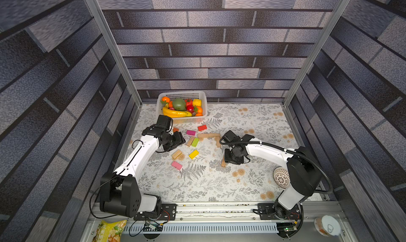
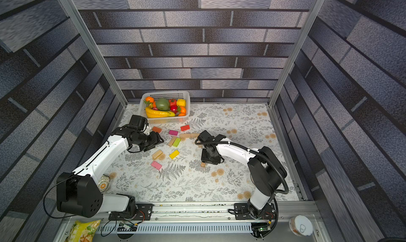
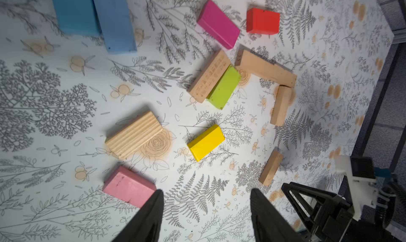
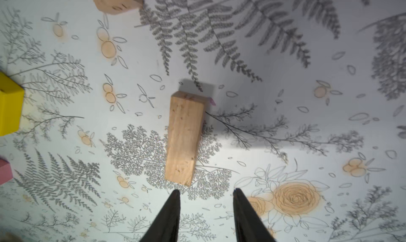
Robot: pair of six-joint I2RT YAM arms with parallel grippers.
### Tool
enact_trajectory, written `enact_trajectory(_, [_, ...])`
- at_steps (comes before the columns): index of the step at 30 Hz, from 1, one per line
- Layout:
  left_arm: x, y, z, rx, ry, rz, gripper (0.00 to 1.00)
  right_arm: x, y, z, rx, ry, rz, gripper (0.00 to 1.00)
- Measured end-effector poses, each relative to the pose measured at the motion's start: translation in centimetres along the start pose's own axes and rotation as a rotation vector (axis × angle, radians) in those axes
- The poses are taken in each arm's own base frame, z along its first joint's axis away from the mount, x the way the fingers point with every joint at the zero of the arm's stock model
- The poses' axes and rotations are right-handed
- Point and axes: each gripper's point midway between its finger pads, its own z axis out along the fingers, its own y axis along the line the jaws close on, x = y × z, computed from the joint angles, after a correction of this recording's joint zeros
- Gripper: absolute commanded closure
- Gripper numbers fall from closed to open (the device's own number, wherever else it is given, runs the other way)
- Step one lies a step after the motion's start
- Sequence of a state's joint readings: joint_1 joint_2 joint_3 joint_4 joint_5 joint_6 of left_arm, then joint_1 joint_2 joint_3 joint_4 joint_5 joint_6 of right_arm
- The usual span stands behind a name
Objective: Assemble the number 7 with building blocks
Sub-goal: Place the building block at the center of the board, then assemble the building block at the center of the board.
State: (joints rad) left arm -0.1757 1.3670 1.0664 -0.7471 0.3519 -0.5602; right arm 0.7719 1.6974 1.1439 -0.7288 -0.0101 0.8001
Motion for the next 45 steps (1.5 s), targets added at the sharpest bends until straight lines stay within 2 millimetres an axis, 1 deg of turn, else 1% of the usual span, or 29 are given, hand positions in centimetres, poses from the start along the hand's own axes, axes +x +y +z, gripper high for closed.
enact_trajectory(3, [0.3, -0.2, 0.3, 0.018, 0.013, -0.012, 0.33, -0.7, 1.2, 0.1, -0.011, -0.016, -0.013, 0.58])
enact_trajectory(6, [0.1, -0.5, 0.2, 0.036, 0.008, -0.013, 0.33, -1.0, 1.5, 0.7, -0.004, -0.012, -0.014, 0.58])
enact_trajectory(9, [0.1, -0.5, 0.2, 0.038, 0.008, -0.016, 0.33, -1.3, 1.8, 1.7, 0.012, 0.002, -0.009, 0.58])
enact_trajectory(11, [0.0, -0.4, 0.2, 0.039, 0.007, -0.018, 0.33, -1.2, 1.8, 2.2, 0.023, 0.012, -0.003, 0.58])
enact_trajectory(20, [-0.1, -0.3, 0.3, 0.041, 0.009, -0.024, 0.33, -0.4, 1.4, 3.4, 0.056, 0.052, 0.019, 0.59])
enact_trajectory(23, [-0.1, -0.3, 0.4, 0.040, 0.012, -0.026, 0.33, -0.3, 1.5, 3.4, 0.055, 0.053, 0.021, 0.62])
enact_trajectory(24, [-0.1, -0.3, 0.4, 0.040, 0.012, -0.025, 0.33, -0.3, 1.5, 3.4, 0.055, 0.054, 0.020, 0.65])
enact_trajectory(27, [-0.2, -0.3, 0.5, 0.042, 0.009, -0.027, 0.33, -0.2, 1.6, 3.4, 0.053, 0.056, 0.013, 0.77])
enact_trajectory(29, [0.0, -0.2, 0.6, 0.044, 0.012, -0.029, 0.33, -0.2, 1.7, 3.4, 0.054, 0.056, 0.003, 0.82])
enact_trajectory(32, [0.3, 0.1, 0.9, 0.040, 0.023, -0.037, 0.33, -0.4, 1.9, 3.3, 0.059, 0.058, -0.020, 0.84])
enact_trajectory(35, [0.5, 0.2, 1.0, 0.040, 0.030, -0.039, 0.33, -1.0, 2.7, 3.2, 0.052, 0.053, -0.055, 0.84])
enact_trajectory(38, [0.4, 0.3, 1.0, 0.043, 0.028, -0.044, 0.33, -1.7, 3.4, 2.8, 0.035, 0.039, -0.092, 0.84])
enact_trajectory(43, [0.1, 0.4, 0.9, 0.047, 0.020, -0.050, 0.33, -2.3, 4.0, 1.9, 0.036, 0.026, -0.154, 0.83])
enact_trajectory(45, [0.0, 0.4, 0.8, 0.047, 0.018, -0.053, 0.32, -2.7, 4.2, 2.0, 0.039, 0.024, -0.180, 0.83])
